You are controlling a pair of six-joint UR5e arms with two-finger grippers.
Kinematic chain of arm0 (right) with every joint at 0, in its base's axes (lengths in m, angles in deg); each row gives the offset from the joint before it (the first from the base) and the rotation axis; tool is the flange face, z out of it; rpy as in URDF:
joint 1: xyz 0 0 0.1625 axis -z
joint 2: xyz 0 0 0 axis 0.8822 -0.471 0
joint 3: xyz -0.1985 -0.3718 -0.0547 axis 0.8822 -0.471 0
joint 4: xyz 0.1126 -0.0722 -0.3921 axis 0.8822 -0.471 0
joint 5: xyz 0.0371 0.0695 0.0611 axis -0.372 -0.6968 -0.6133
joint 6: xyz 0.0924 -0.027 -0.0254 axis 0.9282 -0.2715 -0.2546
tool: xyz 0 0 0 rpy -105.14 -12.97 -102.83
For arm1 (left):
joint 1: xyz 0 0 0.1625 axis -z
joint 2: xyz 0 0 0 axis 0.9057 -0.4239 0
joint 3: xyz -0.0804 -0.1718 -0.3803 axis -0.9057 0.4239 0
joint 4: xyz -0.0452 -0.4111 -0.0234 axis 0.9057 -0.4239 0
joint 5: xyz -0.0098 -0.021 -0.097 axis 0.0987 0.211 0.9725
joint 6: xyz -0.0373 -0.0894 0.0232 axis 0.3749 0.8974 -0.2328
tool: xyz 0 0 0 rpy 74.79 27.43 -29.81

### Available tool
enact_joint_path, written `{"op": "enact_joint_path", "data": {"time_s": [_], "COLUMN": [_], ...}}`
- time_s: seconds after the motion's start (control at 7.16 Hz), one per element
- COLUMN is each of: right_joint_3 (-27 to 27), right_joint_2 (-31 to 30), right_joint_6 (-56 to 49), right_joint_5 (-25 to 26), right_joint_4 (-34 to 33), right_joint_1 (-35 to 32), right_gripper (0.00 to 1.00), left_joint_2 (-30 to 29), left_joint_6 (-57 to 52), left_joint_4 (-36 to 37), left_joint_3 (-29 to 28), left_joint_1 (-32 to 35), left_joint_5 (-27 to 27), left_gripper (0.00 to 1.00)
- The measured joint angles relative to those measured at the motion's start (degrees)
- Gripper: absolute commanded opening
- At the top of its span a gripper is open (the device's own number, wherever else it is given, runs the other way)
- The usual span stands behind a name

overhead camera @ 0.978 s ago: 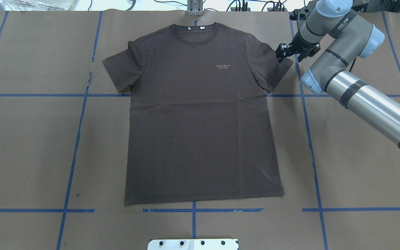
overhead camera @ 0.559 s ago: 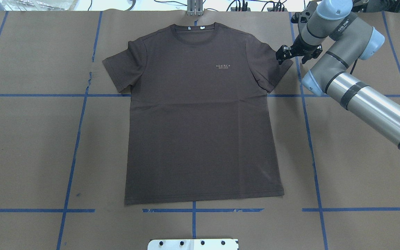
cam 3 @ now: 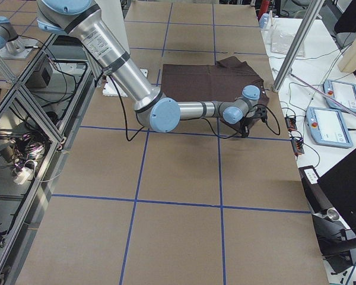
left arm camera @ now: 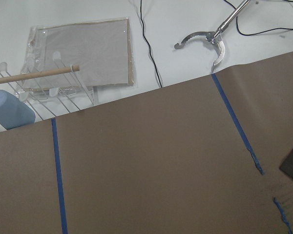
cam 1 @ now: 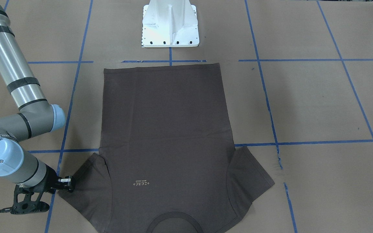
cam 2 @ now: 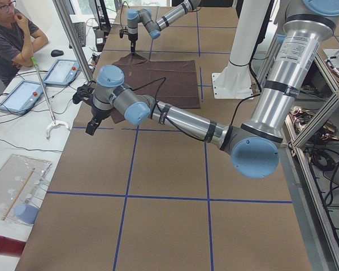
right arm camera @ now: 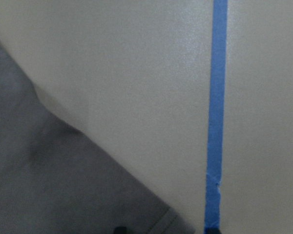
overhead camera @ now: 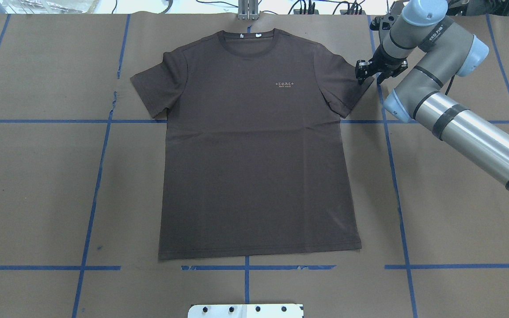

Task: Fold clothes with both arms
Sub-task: 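Grasp the sleeve edge with the right gripper, then fold the sleeve inward over the shirt body with the right gripper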

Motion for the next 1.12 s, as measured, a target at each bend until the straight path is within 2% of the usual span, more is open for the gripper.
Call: {"op": "enact_joint_path", "data": {"time_s": [0.84, 1.12], "right_joint_3": [0.3, 1.9], "right_joint_2": [1.2, 2.4], "right_joint_6": [-0.1, 0.1], "right_joint_5": [-0.2, -0.6], "right_joint_4": [0.0, -0.2], "right_joint_1": [0.1, 0.1], "right_gripper": [0.00, 0.00], "left_joint_2": [-0.5, -0.9], "left_joint_6": [0.1, 0.1], "left_joint_4": [0.3, 1.0], "left_joint_3": [0.0, 0.1], "left_joint_1": [0.0, 0.0], "left_joint_5": [0.0, 0.0], "left_gripper": [1.00, 1.00]}}
